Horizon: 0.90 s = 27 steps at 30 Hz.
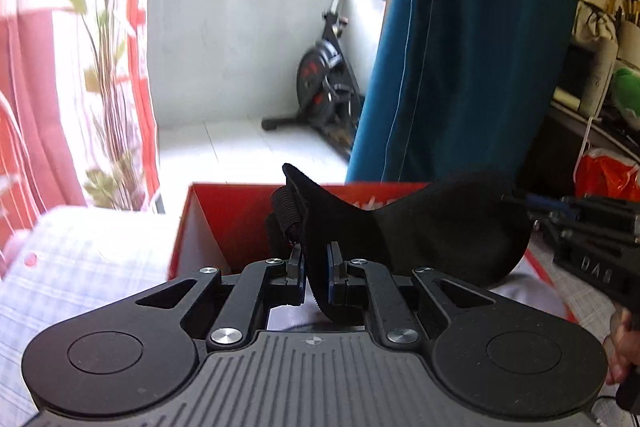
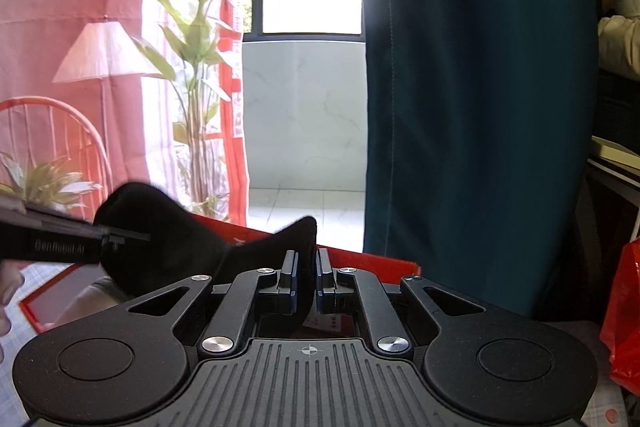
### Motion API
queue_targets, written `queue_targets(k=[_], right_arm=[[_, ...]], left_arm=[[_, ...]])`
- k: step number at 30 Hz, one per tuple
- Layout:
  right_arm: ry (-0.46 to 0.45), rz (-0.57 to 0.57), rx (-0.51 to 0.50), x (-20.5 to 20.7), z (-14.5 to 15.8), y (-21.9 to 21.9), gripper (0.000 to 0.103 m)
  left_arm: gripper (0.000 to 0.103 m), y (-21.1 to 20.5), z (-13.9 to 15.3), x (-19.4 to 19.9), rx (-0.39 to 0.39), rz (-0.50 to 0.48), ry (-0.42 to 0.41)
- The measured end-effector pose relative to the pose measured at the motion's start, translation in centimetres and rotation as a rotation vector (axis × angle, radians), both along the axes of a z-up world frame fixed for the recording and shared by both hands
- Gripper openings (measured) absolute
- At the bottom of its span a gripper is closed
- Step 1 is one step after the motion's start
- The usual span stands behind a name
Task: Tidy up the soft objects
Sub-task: 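Lift the black eye mask with both grippers into the red box, open, then move both grippers to the green cable pouch beside the box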
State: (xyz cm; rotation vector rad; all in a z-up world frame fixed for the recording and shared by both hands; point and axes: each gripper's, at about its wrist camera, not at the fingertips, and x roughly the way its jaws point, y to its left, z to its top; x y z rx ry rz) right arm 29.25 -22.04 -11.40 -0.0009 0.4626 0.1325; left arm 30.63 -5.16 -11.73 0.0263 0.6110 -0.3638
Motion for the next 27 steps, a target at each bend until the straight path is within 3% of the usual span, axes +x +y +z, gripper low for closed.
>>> queue_targets(k=[2,4,5,6,7,9,11,19,27], right_arm=[[0.009,-0.003,-0.013,0.4,-0.5,0.1,0.008],[0.017,-0.005,-0.037,0.4,-0.9,0.1,0.013],[0.018,-0.008,-0.067,0.3,-1.1,0.3,0.020],[0.023,0.002,-0.088,0.1,-1.2,0.5,0.022],[0.022,0.016,-0.097,-0.3,-1.3,0.5,0.025],[0.016,0.025,-0.108,-1.2,-1.2,0.7,0.030],[0.011,0.024,-0.119,-2.0,-0.9,0.8,0.050],[-0.003,0.085,-0.044,-5.8,1.5,1.1,0.050],[0.050,0.142,-0.006,-11.7,0.9,1.8,0.049]], left_arm=[[0.013,0.2,-0.6,0.5,0.003,0.009,0.012],[0.025,0.1,-0.8,0.7,-0.004,-0.011,0.024],[0.051,0.0,-0.8,0.6,0.002,-0.029,0.029],[0.070,-0.1,-0.8,0.3,0.007,-0.044,0.025],[0.073,0.0,-0.8,-0.3,0.013,-0.055,0.008],[0.073,0.1,-0.7,-1.3,0.040,-0.073,-0.010],[0.073,0.5,-0.7,-2.0,0.057,-0.071,-0.003],[0.073,3.4,0.9,-5.5,0.010,-0.021,0.009],[0.073,4.7,1.7,-11.5,-0.034,-0.032,0.004]])
